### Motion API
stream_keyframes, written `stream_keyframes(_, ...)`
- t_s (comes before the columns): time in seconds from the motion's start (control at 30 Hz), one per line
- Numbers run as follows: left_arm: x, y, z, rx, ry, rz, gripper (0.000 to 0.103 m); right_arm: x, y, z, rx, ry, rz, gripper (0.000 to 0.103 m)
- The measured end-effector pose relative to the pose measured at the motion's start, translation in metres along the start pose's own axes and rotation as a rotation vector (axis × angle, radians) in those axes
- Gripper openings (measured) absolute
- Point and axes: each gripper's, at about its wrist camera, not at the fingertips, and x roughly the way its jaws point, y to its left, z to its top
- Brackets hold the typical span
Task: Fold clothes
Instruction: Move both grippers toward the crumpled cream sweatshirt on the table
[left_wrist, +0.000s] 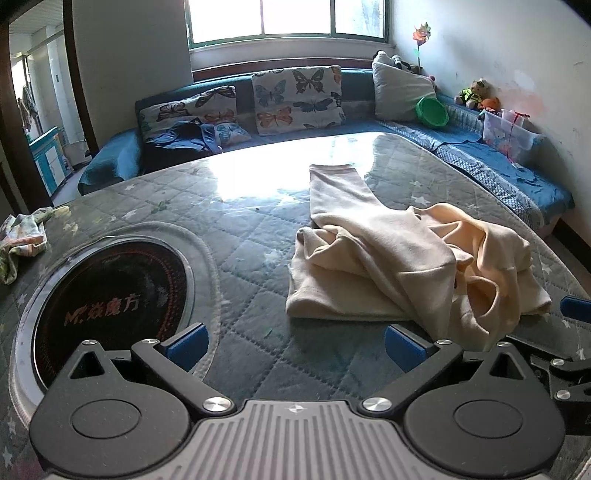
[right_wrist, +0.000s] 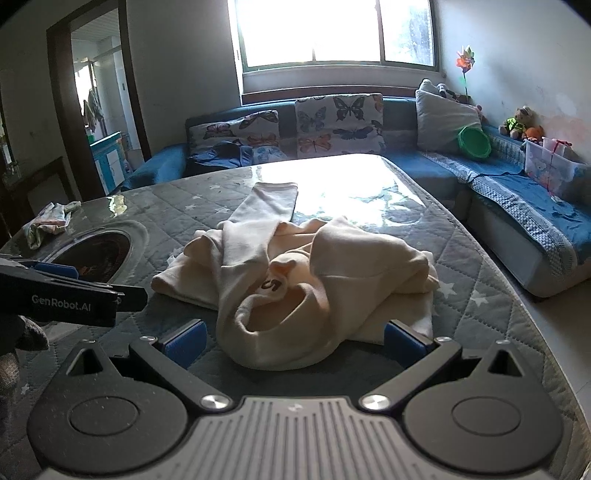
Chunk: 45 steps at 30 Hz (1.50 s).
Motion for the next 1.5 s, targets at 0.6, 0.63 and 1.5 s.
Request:
stream_keyframes(0.6,0.017,-0.005,0.017,-0.011,0.035,0.004,0.103,0.025,-0.024,0.023,-0.013,0.0,0.033,0.103)
stream_keyframes(0.63,0.018,-0.005,0.018,-0.012,0.036,0.004,0.103,0.026,-0.025,0.024,-0.014,-0.001,0.035,0.103)
stream_keyframes(1.5,0.027,-0.013,0.017,-0.004,0.065,-0.009,0.103,0.021,-0.03,0.011,-0.008,0.019,-0.01,0.103)
